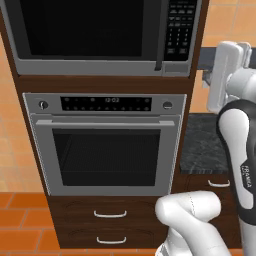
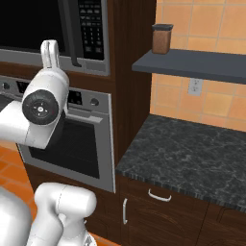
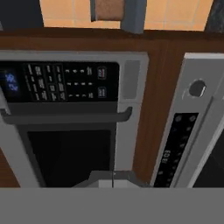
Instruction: Open the microwave, place the bowl with waffle inside the microwave, then close the microwave door and turn it on.
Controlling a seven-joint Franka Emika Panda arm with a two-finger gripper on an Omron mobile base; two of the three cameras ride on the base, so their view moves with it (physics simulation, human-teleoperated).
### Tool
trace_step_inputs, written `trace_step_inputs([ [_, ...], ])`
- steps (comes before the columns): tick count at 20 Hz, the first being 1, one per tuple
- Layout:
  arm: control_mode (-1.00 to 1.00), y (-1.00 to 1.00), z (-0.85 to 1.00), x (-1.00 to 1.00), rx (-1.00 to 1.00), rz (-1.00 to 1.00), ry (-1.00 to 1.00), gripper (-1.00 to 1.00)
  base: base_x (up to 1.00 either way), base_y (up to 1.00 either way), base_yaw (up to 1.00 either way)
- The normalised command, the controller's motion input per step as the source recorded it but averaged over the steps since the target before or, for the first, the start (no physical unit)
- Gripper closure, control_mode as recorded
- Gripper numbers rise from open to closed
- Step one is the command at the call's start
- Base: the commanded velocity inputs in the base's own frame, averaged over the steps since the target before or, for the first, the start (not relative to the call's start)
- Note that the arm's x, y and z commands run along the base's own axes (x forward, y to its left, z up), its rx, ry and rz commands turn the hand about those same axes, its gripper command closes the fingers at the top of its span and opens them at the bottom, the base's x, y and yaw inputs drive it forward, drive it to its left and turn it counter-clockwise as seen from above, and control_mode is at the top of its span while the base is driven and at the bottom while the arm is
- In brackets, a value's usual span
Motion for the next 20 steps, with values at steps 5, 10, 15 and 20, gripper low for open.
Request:
trace_step_inputs([
  [5,-1.00,-0.06,0.39,0.01,0.24,0.00,-0.03,1.00,0.00,0.00,0.00],
  [10,-1.00,-0.01,0.08,0.27,0.03,-0.01,0.09,1.00,0.00,0.00,0.00],
  [15,-1.00,-0.26,0.00,0.49,0.06,0.00,0.17,1.00,0.00,0.00,0.00],
  [20,-1.00,-0.02,0.00,0.33,0.03,0.00,0.00,1.00,0.00,0.00,0.00],
])
